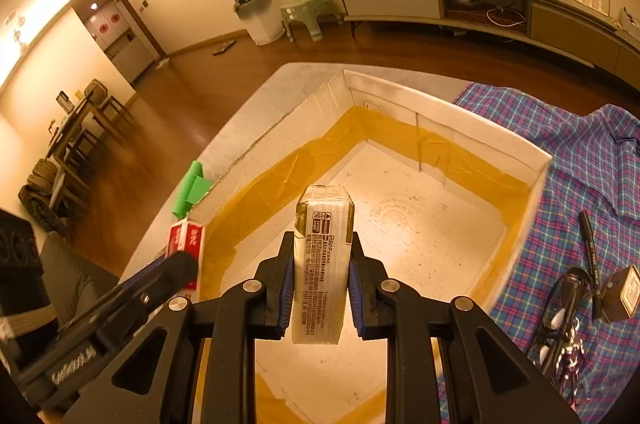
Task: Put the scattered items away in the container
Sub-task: 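Carry both held boxes over the white cardboard box with both tools, then open both tools to drop the staples box and cream box inside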
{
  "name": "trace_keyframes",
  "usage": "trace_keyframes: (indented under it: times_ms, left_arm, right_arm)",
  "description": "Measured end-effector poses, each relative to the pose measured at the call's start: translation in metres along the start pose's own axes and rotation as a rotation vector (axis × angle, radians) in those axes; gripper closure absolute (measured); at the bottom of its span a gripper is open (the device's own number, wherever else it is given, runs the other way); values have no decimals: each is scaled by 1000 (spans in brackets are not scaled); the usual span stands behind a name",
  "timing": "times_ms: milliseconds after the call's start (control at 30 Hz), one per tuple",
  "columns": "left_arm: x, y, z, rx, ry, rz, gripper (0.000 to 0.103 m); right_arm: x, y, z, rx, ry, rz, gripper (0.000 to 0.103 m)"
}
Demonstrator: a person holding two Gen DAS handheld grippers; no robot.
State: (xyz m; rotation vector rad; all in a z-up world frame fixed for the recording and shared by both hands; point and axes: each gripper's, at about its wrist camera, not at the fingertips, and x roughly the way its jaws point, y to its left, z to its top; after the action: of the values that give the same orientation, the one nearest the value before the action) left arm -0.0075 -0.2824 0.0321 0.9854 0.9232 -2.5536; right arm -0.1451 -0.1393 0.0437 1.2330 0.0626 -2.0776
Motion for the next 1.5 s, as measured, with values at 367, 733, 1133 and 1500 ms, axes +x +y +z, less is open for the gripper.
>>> trace_keyframes:
  times_ms: [367,733,1133,1500]
  left_arm:
    - [7,15,2,12,28,56,64]
    - [20,15,-4,90,64,126,64]
    - [19,21,-3,76,66,152,62]
    - [9,43,5,-29,50,118,55]
  right_arm:
    - [50,16,21,5,80,-44,78]
    - [83,31,31,-22,140,-99,78]
    - [83,30,34,-36,135,-145,75]
    - [68,14,29,-8,128,-128,58]
